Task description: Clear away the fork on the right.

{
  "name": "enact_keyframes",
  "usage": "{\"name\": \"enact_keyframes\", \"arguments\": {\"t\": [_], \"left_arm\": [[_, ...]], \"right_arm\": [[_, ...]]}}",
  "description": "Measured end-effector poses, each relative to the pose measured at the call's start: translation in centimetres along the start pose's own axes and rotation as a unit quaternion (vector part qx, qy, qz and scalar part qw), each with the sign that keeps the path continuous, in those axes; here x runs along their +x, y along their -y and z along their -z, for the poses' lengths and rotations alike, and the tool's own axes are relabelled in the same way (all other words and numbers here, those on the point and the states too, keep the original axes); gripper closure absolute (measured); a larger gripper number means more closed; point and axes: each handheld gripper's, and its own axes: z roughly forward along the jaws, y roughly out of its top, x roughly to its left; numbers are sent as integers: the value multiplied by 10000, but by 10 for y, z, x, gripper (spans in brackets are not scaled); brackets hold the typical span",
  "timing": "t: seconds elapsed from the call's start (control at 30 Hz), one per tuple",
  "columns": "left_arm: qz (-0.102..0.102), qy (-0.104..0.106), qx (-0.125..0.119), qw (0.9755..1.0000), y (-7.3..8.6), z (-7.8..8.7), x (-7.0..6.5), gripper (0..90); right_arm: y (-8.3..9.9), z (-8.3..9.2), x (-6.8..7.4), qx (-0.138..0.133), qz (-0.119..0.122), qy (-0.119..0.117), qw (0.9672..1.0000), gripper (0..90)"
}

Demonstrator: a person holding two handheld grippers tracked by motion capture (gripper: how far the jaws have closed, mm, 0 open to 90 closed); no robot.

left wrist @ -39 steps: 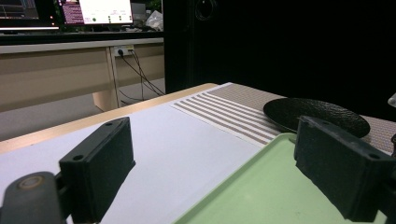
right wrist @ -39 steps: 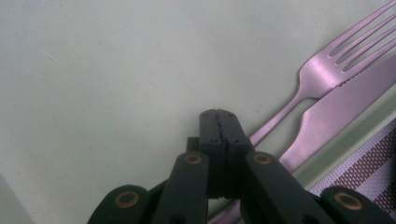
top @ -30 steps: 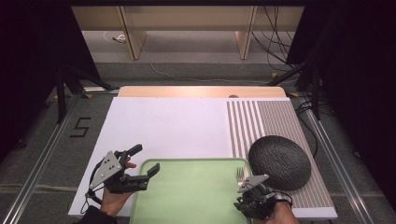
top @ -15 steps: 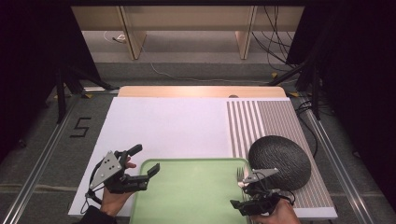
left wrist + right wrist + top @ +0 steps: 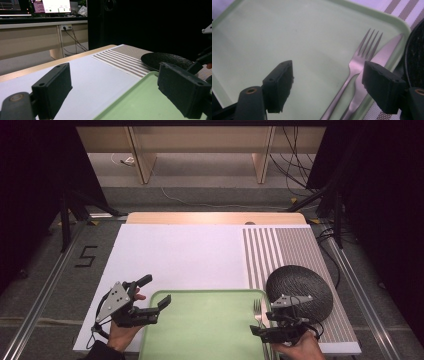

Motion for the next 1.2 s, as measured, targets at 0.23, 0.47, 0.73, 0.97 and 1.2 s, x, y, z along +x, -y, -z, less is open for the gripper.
{"name": "enact_keyframes", "arguments": {"t": [0.23, 0.47, 0.73, 0.97, 1.2], "left_arm": [[1, -2, 2, 10000, 0, 0, 0, 116], [3, -4, 0, 10000, 0, 0, 0, 115], [2, -6, -2, 10000, 0, 0, 0, 116], [13, -9, -2, 10000, 0, 0, 0, 116], [14, -17, 2, 10000, 0, 0, 0, 116]], "right_arm": [[0, 8, -6, -360, -251, 134, 9989, 239], [1, 13, -13, -568, -356, 183, 9976, 223], [3, 18, -21, -721, -547, 240, 9956, 192], [6, 23, -31, -860, -808, 263, 9927, 184], [10, 28, -40, -979, -1109, 258, 9887, 166]]}}
